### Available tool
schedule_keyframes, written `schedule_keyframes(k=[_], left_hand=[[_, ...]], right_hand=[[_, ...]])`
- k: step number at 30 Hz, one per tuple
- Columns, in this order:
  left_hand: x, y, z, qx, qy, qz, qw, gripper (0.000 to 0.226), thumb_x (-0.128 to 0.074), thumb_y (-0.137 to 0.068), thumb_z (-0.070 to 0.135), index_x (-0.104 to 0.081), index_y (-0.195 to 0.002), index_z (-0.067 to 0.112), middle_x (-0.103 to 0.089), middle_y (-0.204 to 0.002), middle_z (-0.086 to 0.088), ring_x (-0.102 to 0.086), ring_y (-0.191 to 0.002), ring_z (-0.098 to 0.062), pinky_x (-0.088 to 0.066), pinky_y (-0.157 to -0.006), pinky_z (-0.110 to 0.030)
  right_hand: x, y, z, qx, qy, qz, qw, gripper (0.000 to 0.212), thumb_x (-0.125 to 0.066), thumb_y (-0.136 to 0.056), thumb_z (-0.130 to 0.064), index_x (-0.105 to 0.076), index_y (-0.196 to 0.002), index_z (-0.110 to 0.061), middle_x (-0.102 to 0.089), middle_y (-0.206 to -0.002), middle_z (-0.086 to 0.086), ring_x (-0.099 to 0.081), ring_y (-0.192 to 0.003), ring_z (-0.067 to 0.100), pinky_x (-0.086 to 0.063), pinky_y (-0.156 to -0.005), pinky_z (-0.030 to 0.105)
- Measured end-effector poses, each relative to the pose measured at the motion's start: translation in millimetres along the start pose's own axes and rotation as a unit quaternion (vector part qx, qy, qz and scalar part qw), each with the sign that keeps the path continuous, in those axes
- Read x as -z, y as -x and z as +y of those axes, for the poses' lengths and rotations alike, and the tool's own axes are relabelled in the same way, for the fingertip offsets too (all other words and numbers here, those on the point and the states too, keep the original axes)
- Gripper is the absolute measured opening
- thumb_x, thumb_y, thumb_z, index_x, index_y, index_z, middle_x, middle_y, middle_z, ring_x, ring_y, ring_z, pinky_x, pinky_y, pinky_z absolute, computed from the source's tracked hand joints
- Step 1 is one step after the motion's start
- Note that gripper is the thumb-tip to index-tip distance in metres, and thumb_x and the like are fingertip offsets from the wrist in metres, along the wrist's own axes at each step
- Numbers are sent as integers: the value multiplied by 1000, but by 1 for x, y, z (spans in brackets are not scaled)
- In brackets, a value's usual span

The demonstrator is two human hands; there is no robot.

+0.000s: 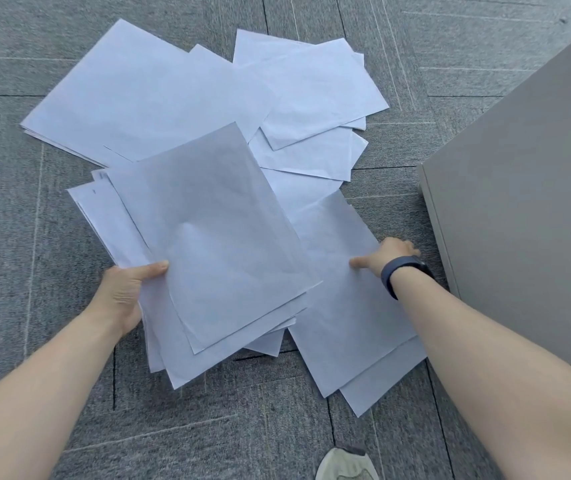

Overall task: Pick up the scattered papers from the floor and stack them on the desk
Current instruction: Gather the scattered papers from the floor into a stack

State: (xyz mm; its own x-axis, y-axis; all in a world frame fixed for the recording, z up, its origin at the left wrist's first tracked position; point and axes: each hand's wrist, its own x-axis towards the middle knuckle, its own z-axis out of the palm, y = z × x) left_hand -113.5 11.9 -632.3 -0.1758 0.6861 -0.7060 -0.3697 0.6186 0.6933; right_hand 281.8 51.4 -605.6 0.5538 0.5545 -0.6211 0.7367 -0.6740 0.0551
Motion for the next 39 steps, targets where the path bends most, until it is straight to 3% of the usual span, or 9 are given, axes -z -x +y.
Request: schedule_keyframes(k=[3, 6, 10, 16, 25, 29, 32, 36, 39], left_hand=[[-2, 1, 0, -4, -5, 3, 1000, 46, -66, -77, -4, -63, -122, -1, -66, -123, -17, -63, -113, -35, -47, -101, -48], [-3, 3, 2, -8, -9, 14, 1000, 39, -65, -78, -6, -65, -116, 1, -67, -120, -16, -64, -110, -34, -48, -99, -47], [-3, 4, 2, -13, -5, 27, 1000, 29, -66, -77, -7, -69, -104, 4, -69, -115, -14, -65, -108, -34, -49, -98, -48], [10, 6, 6, -30, 4, 57, 998, 27, -66, -77, -7, -70, -101, 5, -69, -113, -13, -66, -106, -33, -50, -97, -47], [36, 14, 3, -36, -31, 74, 996, 35, -74, -67, -1, -71, -102, 5, -72, -109, -13, -68, -99, -32, -51, -95, -50], [36, 15, 3, -34, -13, 57, 998, 39, -68, -70, -9, -69, -107, 2, -68, -116, -19, -66, -104, -35, -49, -97, -50], [32, 15, 4, -34, -21, 65, 997, 32, -66, -74, -9, -69, -104, -1, -69, -113, -19, -67, -98, -32, -50, -95, -47], [31, 14, 5, -33, -32, 65, 997, 26, -61, -79, -5, -69, -103, -4, -74, -97, -9, -73, -78, -23, -57, -81, -37], [28, 17, 6, -15, -21, 78, 997, 20, -52, -88, 8, -71, -90, 3, -76, -86, -11, -69, -85, -30, -53, -90, -43]], right_hand=[[-1, 1, 0, 26, -16, -3, 1000, 57, -74, -64, -50, -62, -110, -18, -57, -124, 11, -47, -120, 35, -41, -101, 47], [1, 9, -2, 102, -84, 4, 991, 12, -64, -74, -24, -57, -74, -14, -62, -79, 5, -59, -82, 28, -48, -69, 30], [13, 25, -16, 186, -115, 78, 973, 28, -55, -81, -13, -37, -60, -12, -43, -61, 2, -40, -60, 25, -27, -48, 28], [54, 56, -66, 301, -123, 207, 923, 19, -49, -89, -14, -42, -72, -18, -48, -72, 5, -42, -72, 29, -28, -60, 32], [95, 132, -139, 460, -188, 353, 793, 17, -46, -90, -16, -60, -96, -8, -50, -74, 0, -41, -69, 25, -35, -59, 35], [95, 133, -157, 459, -251, 272, 808, 12, -49, -87, -13, -53, -76, -9, -49, -64, 2, -42, -68, 27, -35, -59, 37], [73, 122, -166, 433, -277, 176, 840, 31, -51, -84, -9, -36, -59, -19, -37, -56, -7, -37, -65, 21, -28, -58, 29], [20, 105, -168, 381, -319, 42, 867, 9, -53, -81, -10, -60, -74, -10, -58, -67, 0, -49, -65, 19, -46, -61, 41], [-16, 101, -167, 355, -316, -35, 879, 12, -55, -81, -14, -66, -87, -11, -68, -79, 4, -60, -70, 21, -55, -70, 45]])
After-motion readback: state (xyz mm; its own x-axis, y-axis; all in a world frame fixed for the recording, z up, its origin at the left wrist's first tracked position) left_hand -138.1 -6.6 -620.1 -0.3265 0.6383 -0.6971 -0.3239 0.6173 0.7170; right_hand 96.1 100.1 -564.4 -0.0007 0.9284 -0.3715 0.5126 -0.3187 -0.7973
